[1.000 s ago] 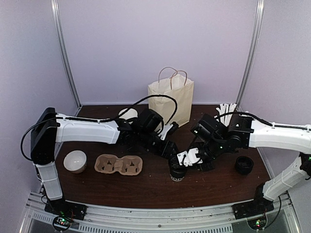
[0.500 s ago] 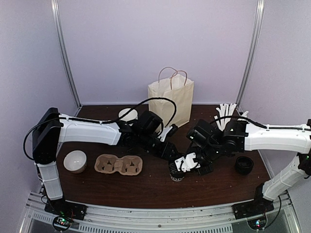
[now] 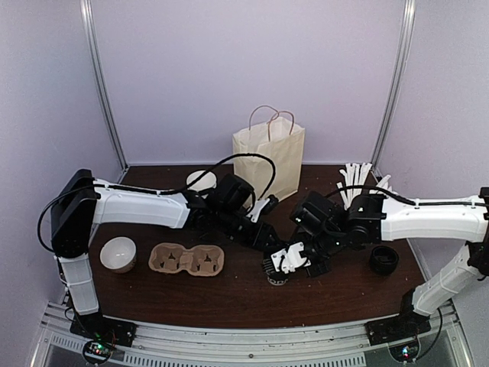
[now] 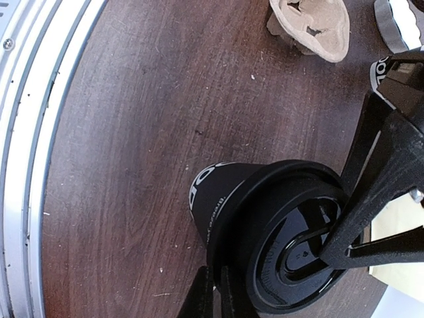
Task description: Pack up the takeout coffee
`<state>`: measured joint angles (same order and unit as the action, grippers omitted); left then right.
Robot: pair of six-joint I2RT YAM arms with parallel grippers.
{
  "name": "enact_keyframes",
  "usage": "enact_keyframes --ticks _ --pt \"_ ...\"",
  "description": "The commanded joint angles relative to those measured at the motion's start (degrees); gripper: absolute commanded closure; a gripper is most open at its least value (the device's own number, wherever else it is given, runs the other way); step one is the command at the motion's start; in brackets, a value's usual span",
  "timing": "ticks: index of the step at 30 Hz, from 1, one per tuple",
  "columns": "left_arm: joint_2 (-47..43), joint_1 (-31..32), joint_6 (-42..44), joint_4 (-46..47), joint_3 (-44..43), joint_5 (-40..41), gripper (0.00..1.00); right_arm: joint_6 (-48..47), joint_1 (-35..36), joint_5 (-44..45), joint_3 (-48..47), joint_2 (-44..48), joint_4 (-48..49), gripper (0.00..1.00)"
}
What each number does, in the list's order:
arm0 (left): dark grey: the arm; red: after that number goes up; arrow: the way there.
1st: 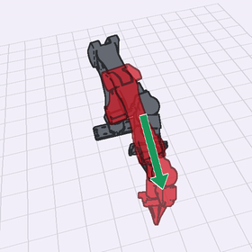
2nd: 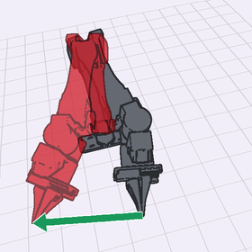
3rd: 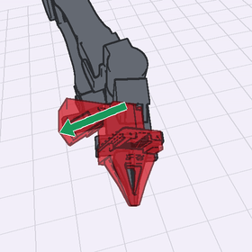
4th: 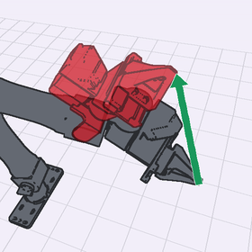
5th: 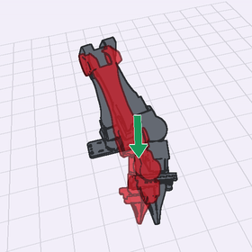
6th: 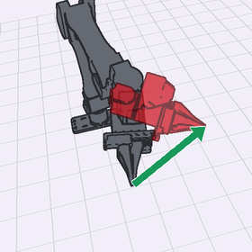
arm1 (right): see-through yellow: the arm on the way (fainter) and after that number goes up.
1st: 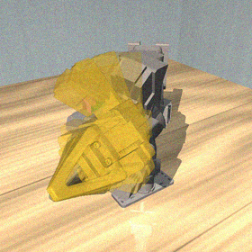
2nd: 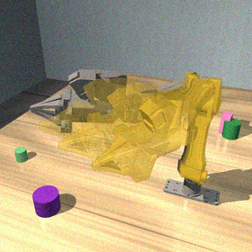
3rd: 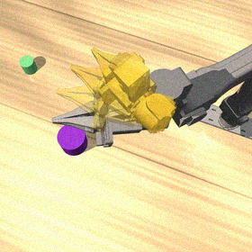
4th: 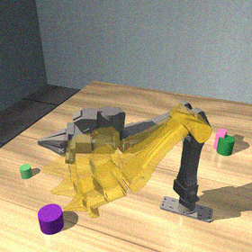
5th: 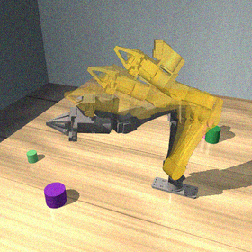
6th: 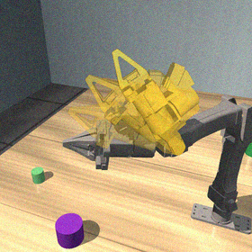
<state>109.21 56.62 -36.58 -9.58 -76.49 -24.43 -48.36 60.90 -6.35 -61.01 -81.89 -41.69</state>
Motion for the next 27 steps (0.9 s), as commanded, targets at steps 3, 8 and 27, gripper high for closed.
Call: enact_keyframes --ticks 3,8,27 --pt "1.7 -0.6 -0.7 1.3 1.8 -0.7 0.57 -2.1 0.5 4.5 6.1 -4.3 2.1 0.95" --pt "2.0 -0.9 -0.9 1.5 2.3 -1.0 0.58 -3.0 1.3 7.1 7.6 -7.6 2.2 0.97" --pt "-3.9 -1.0 5.0 -4.9 -7.3 6.5 0.39 2.6 0.4 0.0 -7.4 1.0 -1.6 0.67"
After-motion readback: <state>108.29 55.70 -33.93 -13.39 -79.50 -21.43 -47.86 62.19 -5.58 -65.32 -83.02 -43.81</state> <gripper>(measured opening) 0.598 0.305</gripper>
